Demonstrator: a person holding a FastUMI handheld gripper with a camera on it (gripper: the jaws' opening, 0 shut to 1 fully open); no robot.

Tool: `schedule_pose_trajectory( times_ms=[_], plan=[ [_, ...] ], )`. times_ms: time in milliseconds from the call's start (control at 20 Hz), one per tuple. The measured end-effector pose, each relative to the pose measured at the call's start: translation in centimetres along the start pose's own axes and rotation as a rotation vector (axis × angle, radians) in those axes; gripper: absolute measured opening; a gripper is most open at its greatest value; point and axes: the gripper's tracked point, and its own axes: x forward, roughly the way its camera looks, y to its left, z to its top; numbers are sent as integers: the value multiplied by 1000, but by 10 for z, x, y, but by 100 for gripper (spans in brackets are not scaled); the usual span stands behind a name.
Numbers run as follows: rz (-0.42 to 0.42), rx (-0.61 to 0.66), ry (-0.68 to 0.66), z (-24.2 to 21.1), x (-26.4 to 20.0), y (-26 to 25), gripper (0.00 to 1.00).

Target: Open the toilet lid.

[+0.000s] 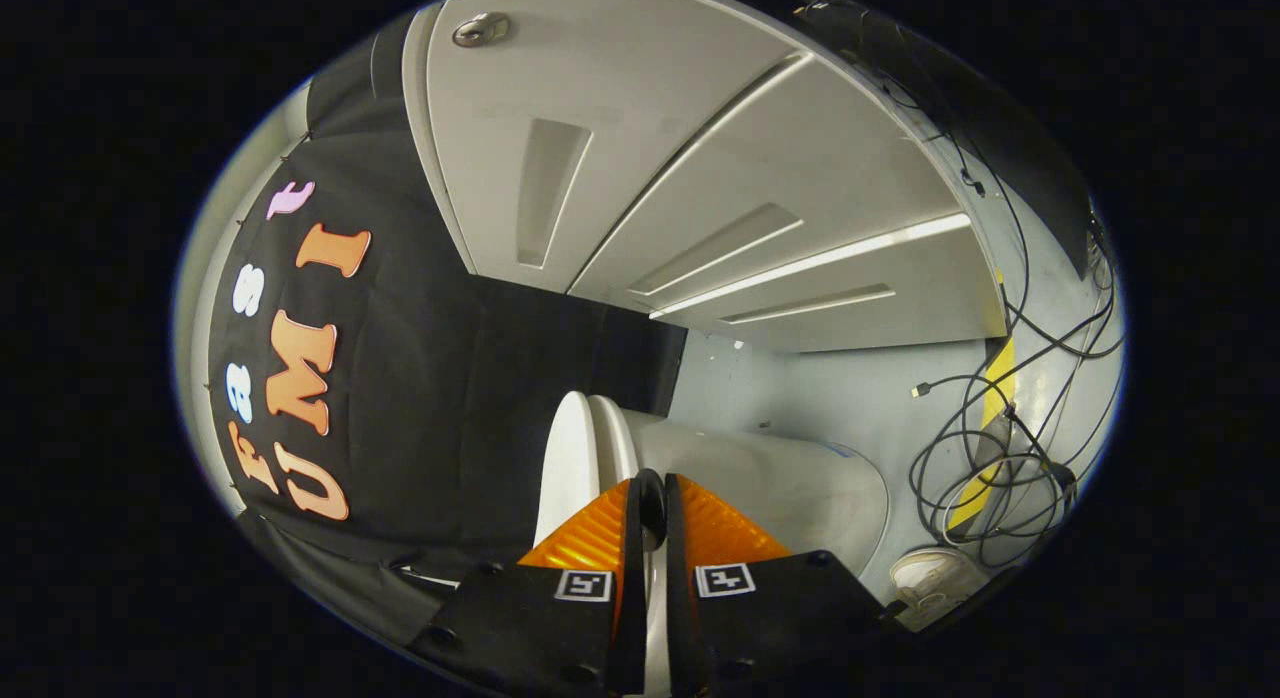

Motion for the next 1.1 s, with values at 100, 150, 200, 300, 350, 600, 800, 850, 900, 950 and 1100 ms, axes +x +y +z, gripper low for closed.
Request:
schedule_pose_trajectory(
  times_ms=[100,150,200,300,350,600,800,850,900,950,1100],
  plan=[
    [-5,-5,10,0,1,1,16],
    [-4,28,22,7,-3,0,16],
    [-2,64,22,0,-4,3,8],
    [-3,48,15,0,-4,6,8],
    [-11,29,8,0,-4,8,8],
    [13,17,-3,4,-9,31,8],
    [26,-31,8,5,-16,50,8],
    [31,-48,6,5,-18,56,8],
    [41,-61,9,5,-20,63,8],
    [52,-65,8,6,-24,72,8],
    [67,-98,17,6,-33,98,8]
  ],
)
